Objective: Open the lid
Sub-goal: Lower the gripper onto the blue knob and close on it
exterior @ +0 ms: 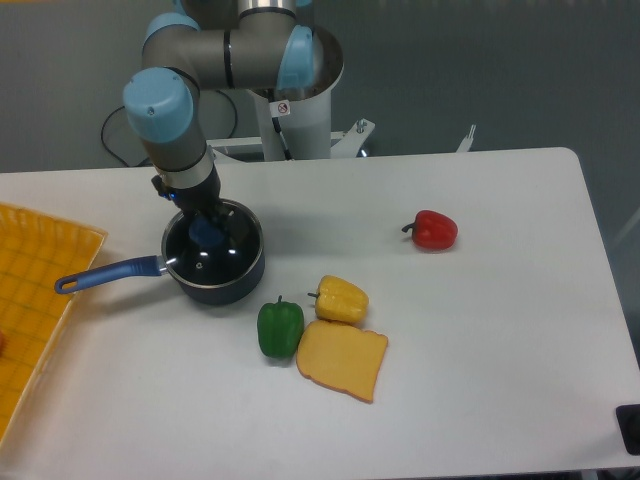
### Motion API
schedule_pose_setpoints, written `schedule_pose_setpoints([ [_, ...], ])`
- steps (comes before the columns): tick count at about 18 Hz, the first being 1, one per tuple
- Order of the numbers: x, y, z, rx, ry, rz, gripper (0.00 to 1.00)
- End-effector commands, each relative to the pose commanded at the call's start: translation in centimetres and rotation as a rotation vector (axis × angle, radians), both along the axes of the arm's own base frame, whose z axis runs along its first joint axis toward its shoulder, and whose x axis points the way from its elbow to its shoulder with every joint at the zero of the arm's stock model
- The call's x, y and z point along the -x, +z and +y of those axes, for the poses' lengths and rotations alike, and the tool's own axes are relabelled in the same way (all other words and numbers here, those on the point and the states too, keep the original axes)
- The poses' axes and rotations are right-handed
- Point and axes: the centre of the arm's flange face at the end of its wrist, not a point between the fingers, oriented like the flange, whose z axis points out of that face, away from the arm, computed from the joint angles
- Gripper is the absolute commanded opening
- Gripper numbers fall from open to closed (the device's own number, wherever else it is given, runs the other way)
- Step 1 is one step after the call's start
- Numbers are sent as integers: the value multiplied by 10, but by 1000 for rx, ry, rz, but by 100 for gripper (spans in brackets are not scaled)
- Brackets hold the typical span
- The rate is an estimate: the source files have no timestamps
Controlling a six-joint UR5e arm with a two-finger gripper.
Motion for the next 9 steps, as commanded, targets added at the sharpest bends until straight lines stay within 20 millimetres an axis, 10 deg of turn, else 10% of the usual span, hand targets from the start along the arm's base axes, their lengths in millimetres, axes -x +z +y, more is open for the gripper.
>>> schedule_pose_setpoints([
  [9,-7,-8,4,14,12,-6,100],
])
